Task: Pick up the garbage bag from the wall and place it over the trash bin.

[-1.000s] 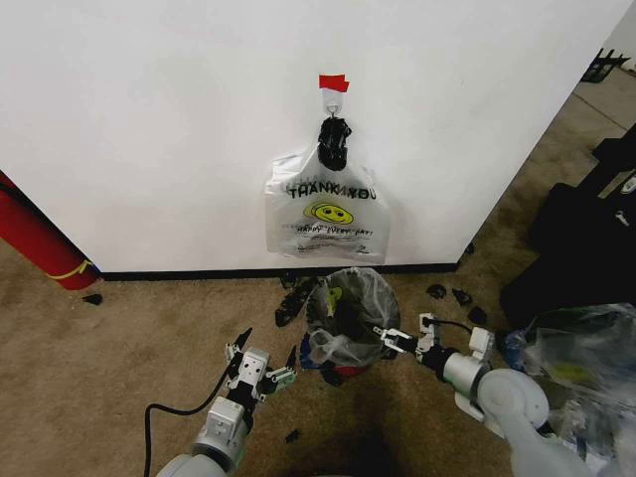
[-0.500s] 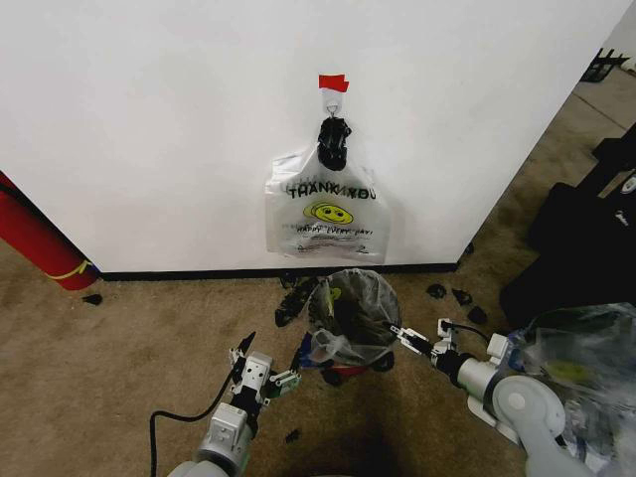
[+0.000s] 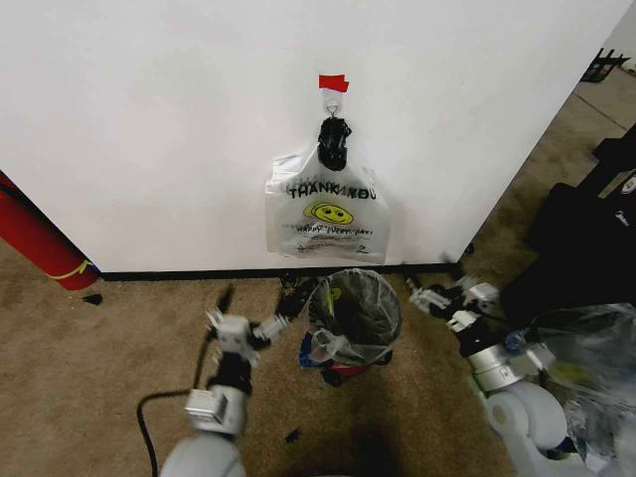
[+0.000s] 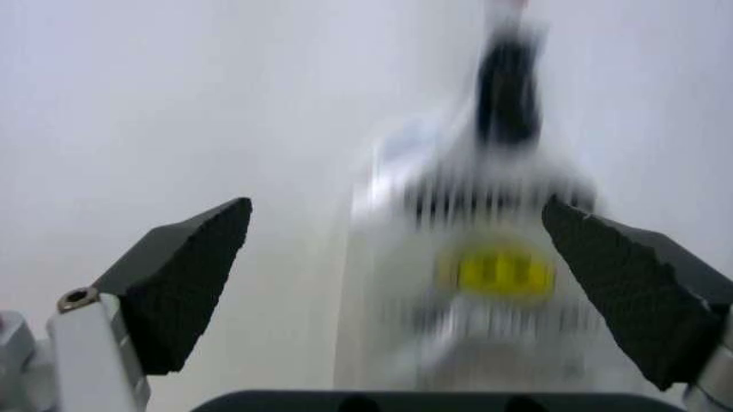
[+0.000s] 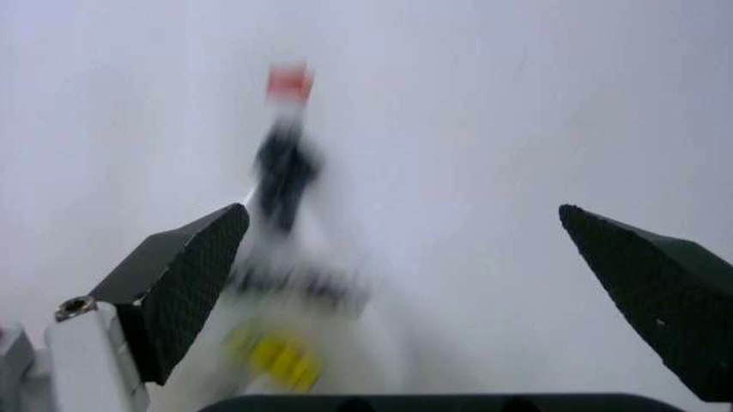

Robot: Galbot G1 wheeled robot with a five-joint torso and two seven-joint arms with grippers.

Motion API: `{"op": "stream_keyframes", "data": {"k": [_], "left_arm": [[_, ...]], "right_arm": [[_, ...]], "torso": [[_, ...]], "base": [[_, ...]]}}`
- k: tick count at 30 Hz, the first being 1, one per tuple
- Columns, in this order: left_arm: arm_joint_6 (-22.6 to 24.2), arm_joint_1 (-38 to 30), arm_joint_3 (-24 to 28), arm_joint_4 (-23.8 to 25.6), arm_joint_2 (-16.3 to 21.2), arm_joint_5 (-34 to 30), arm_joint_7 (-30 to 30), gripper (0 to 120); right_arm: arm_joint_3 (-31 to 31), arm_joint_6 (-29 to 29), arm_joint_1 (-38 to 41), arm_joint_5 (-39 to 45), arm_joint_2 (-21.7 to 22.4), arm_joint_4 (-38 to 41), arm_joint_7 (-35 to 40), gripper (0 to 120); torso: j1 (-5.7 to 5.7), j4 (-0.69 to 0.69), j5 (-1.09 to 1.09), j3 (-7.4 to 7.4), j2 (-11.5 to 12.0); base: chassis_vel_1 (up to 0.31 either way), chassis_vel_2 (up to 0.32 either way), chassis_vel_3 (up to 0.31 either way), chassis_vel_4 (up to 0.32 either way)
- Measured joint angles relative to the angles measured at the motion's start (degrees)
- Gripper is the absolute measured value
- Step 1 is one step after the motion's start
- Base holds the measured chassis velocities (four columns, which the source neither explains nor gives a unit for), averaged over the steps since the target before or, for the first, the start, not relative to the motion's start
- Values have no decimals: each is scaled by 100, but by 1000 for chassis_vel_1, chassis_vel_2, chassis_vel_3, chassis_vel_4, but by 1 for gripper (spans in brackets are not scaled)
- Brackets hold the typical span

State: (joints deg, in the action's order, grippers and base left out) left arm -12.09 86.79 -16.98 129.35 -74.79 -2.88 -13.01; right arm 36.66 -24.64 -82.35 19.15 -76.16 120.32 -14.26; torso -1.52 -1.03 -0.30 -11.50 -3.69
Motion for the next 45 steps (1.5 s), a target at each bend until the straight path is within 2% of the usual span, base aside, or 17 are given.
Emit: {"op": "stream_keyframes", "data": {"k": [3,8,11,19,24,30,33,45], "left_arm": [[-344,61,-362,73,-301,157,369,100],[-369,186,-786,126,-495,44,778,100],[-203,186,-969,162,-539,-162,968,100],[-108,116,-1357,150,-552,-390,1230,100],[-83,5,-1652,58,-265,-582,1446,100],[-1,-11,-1534,45,-163,-819,1627,100],[-131,-9,-1465,-25,-213,-813,1751,100],[-196,-46,-1562,-68,-206,-783,1726,100]], "right_arm": [[307,-313,-447,-370,-360,574,398,100],[410,120,-1242,-889,-668,1195,986,100],[384,311,-1409,-1356,-806,1257,1407,100],[493,63,-1398,-1596,-1269,1211,1092,100],[513,65,-1298,-1586,-1491,1176,942,100],[500,-25,-1327,-1534,-1547,1065,899,100],[510,-138,-1312,-1509,-1536,910,598,100],[345,-114,-1127,-1645,-1596,828,297,100]], "torso": [[0,-1,0,0,0],[1,-2,-2,0,0],[1,0,0,0,0],[1,-1,-2,0,0],[0,-1,-1,0,0],[0,-1,-1,0,0],[0,-1,0,0,0],[0,-1,0,0,0]], "base": [[0,0,0,0],[0,0,0,0],[0,0,0,0],[0,0,0,0],[0,0,0,0],[0,0,0,0],[0,0,0,0],[0,0,0,0]]}}
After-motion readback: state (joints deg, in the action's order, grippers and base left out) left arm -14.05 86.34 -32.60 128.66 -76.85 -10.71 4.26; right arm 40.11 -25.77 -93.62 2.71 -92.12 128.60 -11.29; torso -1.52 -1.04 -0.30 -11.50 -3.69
